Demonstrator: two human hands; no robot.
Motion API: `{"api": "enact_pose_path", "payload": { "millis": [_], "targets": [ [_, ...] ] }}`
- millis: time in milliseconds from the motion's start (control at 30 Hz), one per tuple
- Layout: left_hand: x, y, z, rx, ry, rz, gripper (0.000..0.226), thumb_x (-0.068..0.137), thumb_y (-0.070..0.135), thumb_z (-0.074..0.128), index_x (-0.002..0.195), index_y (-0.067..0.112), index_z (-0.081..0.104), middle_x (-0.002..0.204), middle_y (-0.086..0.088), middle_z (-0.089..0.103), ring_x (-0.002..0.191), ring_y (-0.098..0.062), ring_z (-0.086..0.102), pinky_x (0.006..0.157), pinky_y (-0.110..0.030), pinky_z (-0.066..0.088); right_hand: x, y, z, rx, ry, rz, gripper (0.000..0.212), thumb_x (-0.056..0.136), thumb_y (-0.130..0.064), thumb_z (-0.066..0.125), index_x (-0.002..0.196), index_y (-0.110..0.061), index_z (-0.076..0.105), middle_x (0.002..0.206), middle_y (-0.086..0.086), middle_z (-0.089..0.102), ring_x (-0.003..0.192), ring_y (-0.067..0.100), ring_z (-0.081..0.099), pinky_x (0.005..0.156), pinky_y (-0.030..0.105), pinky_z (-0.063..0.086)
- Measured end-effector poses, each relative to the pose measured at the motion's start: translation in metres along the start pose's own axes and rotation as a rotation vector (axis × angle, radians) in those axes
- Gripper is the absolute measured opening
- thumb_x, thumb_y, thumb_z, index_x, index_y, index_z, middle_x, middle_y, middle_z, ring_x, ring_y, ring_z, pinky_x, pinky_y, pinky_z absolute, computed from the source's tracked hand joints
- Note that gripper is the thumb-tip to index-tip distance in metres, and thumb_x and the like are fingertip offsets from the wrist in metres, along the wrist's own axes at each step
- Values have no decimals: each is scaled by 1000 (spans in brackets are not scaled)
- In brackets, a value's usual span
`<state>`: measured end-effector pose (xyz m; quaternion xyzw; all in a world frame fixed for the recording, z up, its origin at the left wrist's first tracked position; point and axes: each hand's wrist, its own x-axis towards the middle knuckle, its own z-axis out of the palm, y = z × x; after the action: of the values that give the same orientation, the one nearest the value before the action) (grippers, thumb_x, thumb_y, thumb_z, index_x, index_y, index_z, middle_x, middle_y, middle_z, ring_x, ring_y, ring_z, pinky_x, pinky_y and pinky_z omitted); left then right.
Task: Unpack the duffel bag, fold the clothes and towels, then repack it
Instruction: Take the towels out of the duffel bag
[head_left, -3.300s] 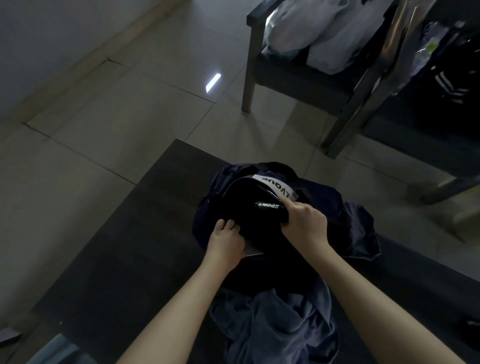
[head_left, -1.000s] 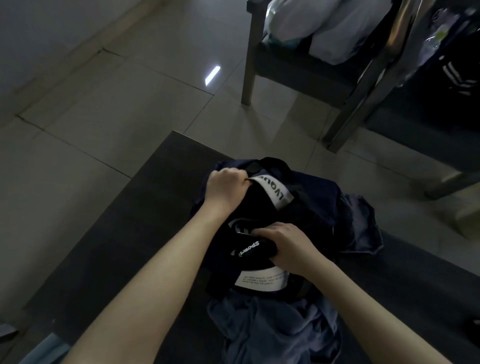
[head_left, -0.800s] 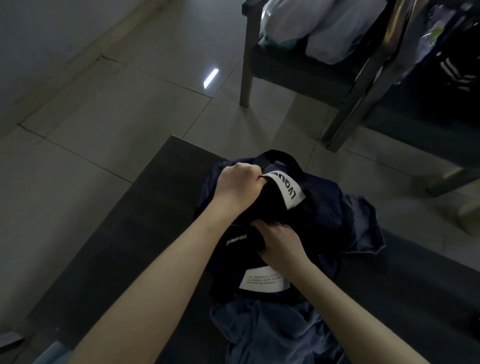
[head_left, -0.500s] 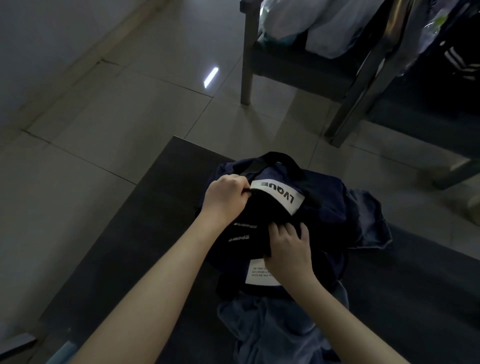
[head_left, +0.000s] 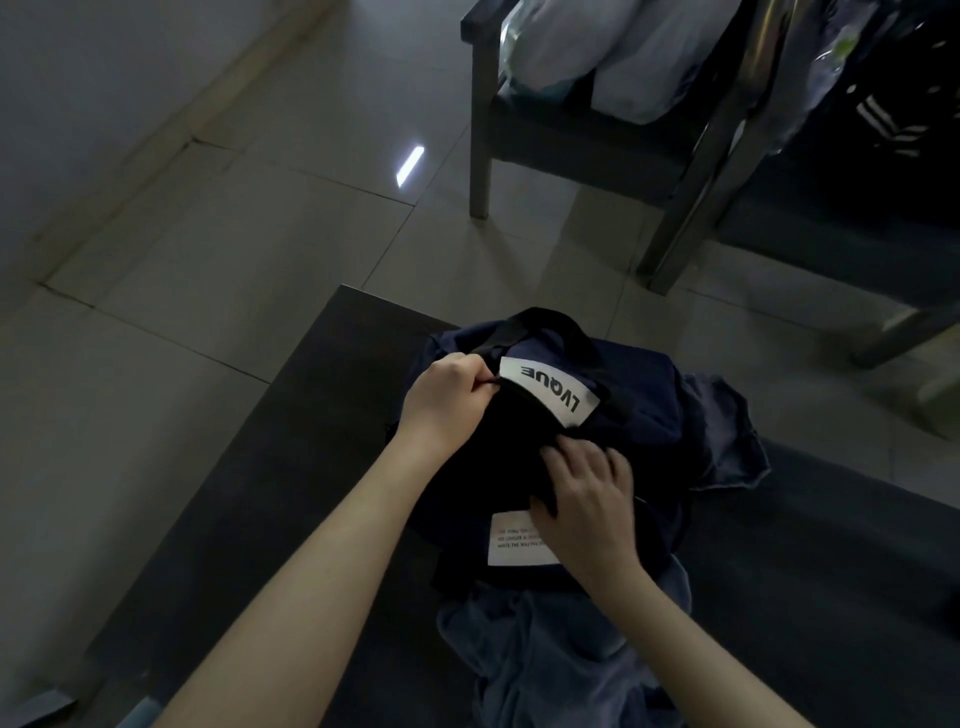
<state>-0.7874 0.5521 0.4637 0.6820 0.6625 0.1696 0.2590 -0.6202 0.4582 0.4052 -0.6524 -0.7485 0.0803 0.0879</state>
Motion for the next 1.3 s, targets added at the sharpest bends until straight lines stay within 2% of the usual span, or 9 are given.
{"api": "enact_pose_path", "payload": {
  "millis": [133, 267, 467, 600, 800, 967, 1033, 1200, 1300],
  "targets": [
    [-4, 7, 10, -11, -16, -3, 15, 90, 22, 60, 95, 10, 66, 101, -5, 63, 94, -25, 59, 79, -39, 48, -5, 14, 0, 166, -173, 212, 55, 76, -18, 73, 126, -7, 53, 105, 19, 59, 87, 35, 62, 61, 38, 49],
    [-11, 13, 16, -17, -6, -7, 15, 90, 22, 60, 94, 9, 66, 100, -6, 64, 93, -26, 59, 78, -38, 47, 15, -9, 0, 347, -65, 69, 24, 80, -2, 68, 103, -1, 61, 75, 17, 60, 57, 33, 60, 47, 32, 43],
    [-22, 12, 18, -8, 2, 22, 13, 90, 21, 61, 92, 9, 66, 95, -3, 63, 88, -22, 58, 74, -37, 48, 10, 2, 11, 391, -218, 61, 60, 87, -1, 52, 143, -15, 36, 120, 18, 55, 102, 35, 58, 81, 36, 46],
    [-27, 9, 24, 24, -29, -12, 15, 92, 21, 57, 98, 9, 63, 100, -4, 59, 94, -24, 57, 78, -38, 47, -25, 17, 0, 421, -89, 44, 53, 83, -1, 59, 135, -9, 49, 129, 11, 54, 108, 30, 58, 82, 35, 52],
    [-64, 22, 29, 176, 42, 55, 46, 94, 20, 54, 138, 9, 47, 129, -6, 51, 119, -24, 47, 98, -37, 39, -57, 37, -16, 345, -167, 147, 37, 89, -19, 60, 124, -9, 59, 122, 6, 61, 111, 27, 56, 89, 35, 46],
    [-117, 27, 46, 165, 95, 174, 24, 83, 4, 63, 106, 5, 69, 101, -8, 63, 96, -29, 59, 80, -41, 50, -86, 45, -24, 298, -318, 198, 43, 92, -38, 55, 130, -16, 54, 127, 0, 56, 116, 20, 50, 91, 29, 40],
    [-142, 26, 62, 134, -11, 186, 18, 86, 5, 58, 99, 7, 70, 99, -9, 65, 94, -29, 60, 78, -41, 51, -97, 49, -21, 268, -421, 199, 46, 90, -47, 53, 127, -19, 55, 122, -1, 58, 116, 20, 50, 87, 29, 38],
    [-190, 16, 105, 70, -453, 3, 32, 97, 20, 43, 126, 19, 57, 125, 0, 55, 116, -18, 48, 96, -34, 42, -127, 57, -9, 113, -570, 132, 44, 88, -43, 52, 128, -26, 51, 130, -6, 54, 120, 21, 47, 91, 34, 36],
    [-201, 7, 127, 39, -530, -58, 42, 98, 25, 43, 140, 22, 43, 141, 5, 42, 128, -16, 40, 103, -33, 38, -142, 67, 4, 125, -453, 148, 19, 87, -29, 52, 98, -16, 62, 97, -1, 61, 95, 22, 53, 71, 30, 34]
  ]
}}
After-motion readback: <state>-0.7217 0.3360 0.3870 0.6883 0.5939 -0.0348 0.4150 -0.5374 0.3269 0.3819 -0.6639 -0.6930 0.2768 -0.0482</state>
